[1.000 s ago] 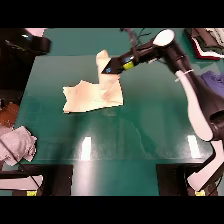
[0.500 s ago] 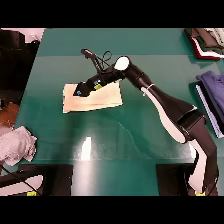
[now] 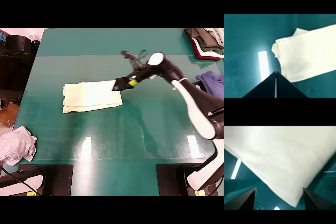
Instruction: Fold the shirts.
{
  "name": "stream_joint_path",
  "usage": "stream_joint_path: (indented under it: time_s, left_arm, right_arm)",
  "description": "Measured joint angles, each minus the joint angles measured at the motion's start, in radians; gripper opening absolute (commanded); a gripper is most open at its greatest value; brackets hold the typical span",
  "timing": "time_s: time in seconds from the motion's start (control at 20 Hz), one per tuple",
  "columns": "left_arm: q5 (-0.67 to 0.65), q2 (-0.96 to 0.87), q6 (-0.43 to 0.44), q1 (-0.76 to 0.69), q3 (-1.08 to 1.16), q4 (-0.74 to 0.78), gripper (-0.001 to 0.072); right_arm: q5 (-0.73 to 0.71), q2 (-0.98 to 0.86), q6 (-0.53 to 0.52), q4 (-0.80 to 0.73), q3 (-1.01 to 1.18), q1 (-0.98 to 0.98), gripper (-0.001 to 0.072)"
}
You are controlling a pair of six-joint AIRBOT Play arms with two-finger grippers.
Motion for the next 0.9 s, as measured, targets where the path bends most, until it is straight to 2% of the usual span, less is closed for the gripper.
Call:
stream_joint_path:
  time_s: [0.35, 0.6, 0.7, 0.75, 0.8, 0.9]
  left_arm:
    - [0.018, 0.0, 0.001, 0.0, -0.002, -0.028, 0.0027]
    - [0.011, 0.0, 0.002, 0.001, -0.002, -0.045, 0.0027]
    - [0.005, 0.0, 0.002, 0.001, -0.002, -0.064, 0.0027]
    - [0.002, 0.0, 0.002, 0.0, -0.002, -0.074, 0.0027]
    - [-0.004, 0.0, 0.002, 0.0, -0.002, -0.081, 0.0027]
    - [-0.014, 0.0, 0.003, 0.001, -0.002, -0.089, 0.0027]
  right_arm:
    - [-0.05, -0.072, 0.041, 0.176, -0.115, -0.082, 0.0644]
    - [-0.091, -0.169, 0.044, 0.297, -0.074, -0.009, 0.056]
    - [-0.123, -0.197, 0.043, 0.3, -0.034, 0.034, 0.0286]
    - [-0.143, -0.208, 0.043, 0.294, -0.013, 0.055, 0.0106]
    - [-0.161, -0.214, 0.04, 0.291, 0.008, 0.072, 0.0018]
    - [-0.176, -0.219, 0.016, 0.304, 0.055, 0.097, 0.0014]
